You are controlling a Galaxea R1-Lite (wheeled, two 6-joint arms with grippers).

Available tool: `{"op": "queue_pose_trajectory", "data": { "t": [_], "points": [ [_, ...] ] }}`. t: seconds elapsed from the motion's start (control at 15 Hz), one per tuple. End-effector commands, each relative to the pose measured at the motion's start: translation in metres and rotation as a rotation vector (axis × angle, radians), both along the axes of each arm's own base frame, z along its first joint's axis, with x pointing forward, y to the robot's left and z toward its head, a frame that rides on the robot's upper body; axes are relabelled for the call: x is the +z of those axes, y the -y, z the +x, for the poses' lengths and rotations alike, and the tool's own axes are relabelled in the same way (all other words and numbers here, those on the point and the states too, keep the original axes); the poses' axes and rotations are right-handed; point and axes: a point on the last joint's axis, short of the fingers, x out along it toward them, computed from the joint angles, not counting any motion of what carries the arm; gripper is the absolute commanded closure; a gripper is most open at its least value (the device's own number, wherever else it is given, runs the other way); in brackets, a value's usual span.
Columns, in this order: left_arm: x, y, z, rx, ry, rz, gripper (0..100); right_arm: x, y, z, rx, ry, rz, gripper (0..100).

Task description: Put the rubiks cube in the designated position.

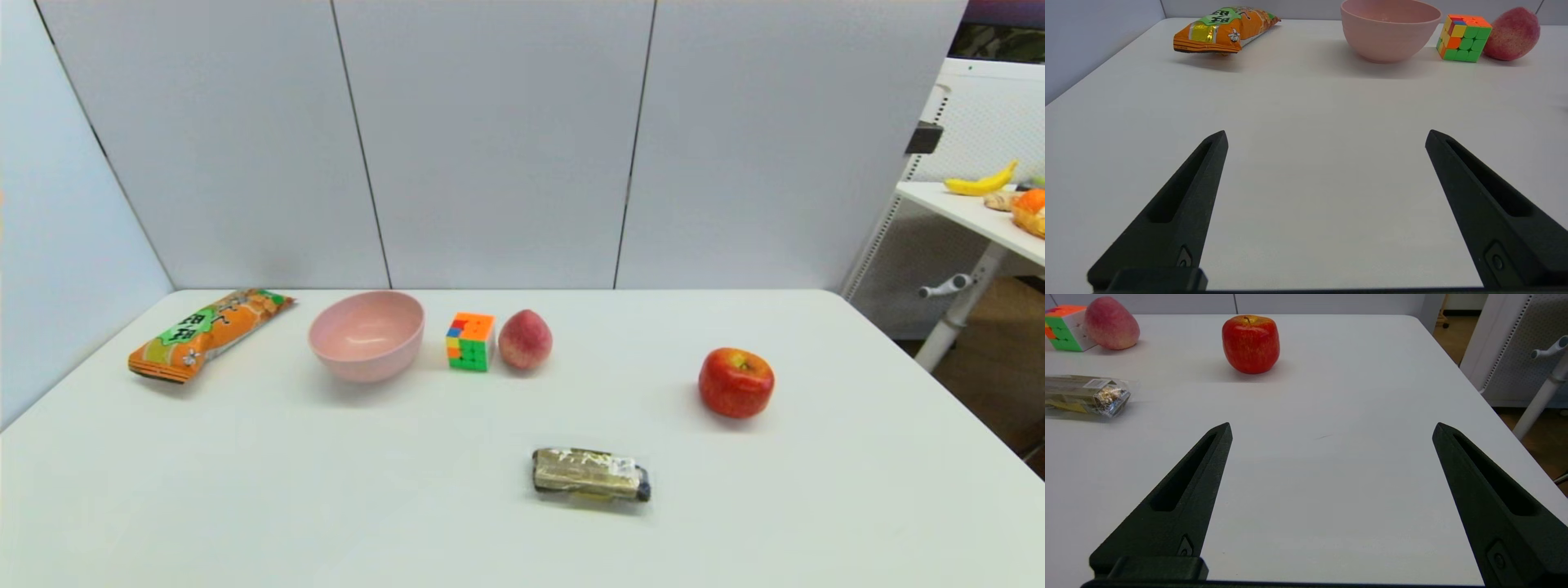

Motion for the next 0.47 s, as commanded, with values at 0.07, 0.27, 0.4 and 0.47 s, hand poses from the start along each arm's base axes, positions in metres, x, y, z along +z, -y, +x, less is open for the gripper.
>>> {"op": "queue_pose_trajectory", "data": {
  "t": [0.07, 0.27, 0.4, 0.47],
  "points": [
    [0.0001, 0.0, 0.0002, 0.0, -0.003, 0.0, 0, 0.0001, 0.0001, 0.0001, -0.001, 0.0, -0.001, 0],
    [0.0001, 0.0, 0.0002, 0.0, -0.003, 0.0, 0, 0.0001, 0.0, 0.0001, -0.002, 0.0, 0.013, 0],
    [0.0001, 0.0, 0.0002, 0.0, -0.003, 0.0, 0, 0.0, 0.0, 0.0001, -0.002, -0.002, 0.011, 0],
    [0.0001, 0.0, 0.0002, 0.0, -0.003, 0.0, 0, 0.0, 0.0, 0.0001, -0.002, -0.002, 0.011, 0]
  ]
}}
